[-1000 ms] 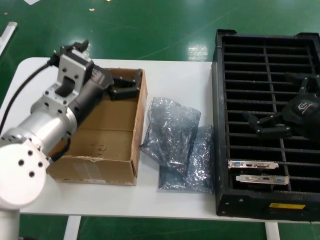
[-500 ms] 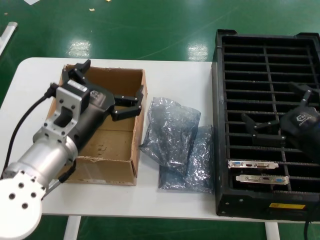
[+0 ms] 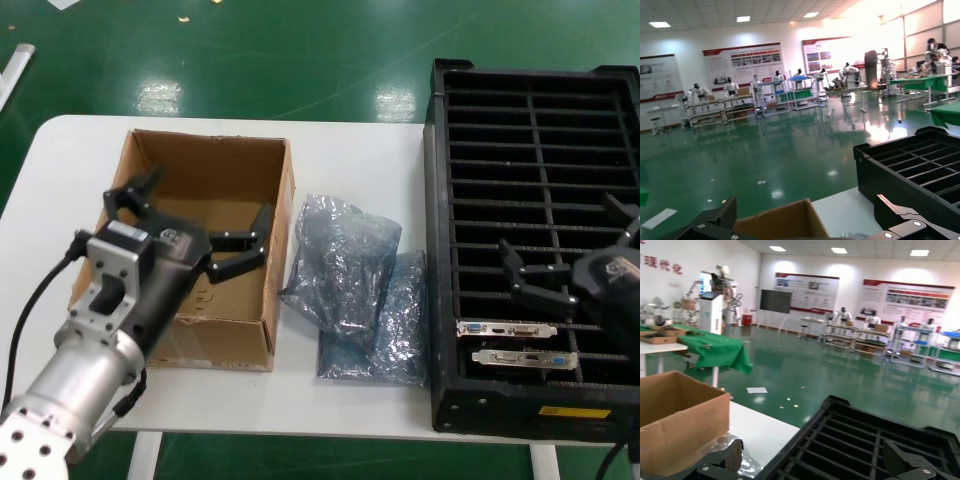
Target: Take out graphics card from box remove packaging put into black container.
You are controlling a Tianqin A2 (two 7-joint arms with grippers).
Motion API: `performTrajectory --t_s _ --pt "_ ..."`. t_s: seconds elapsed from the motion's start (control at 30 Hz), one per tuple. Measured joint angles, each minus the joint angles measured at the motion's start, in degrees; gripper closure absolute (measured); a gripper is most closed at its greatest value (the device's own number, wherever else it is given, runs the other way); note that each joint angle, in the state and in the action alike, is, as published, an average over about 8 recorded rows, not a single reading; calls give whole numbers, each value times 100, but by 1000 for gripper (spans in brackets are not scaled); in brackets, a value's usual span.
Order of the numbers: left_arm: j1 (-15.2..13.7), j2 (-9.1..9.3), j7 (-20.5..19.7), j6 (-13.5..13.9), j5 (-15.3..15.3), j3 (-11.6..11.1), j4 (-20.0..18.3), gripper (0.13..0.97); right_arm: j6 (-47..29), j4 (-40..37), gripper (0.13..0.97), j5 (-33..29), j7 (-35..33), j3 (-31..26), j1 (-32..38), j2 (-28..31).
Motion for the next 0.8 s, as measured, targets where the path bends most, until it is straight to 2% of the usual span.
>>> performTrajectory --t_s 0.7,0.8 --pt "1141 -226 1495 -1345 -2245 155 116 132 1516 298 129 708 -615 153 -1158 -518" --pt "1223 -242 1602 -1442 -2406 167 125 132 1625 319 129 759 -660 163 -1241 -555"
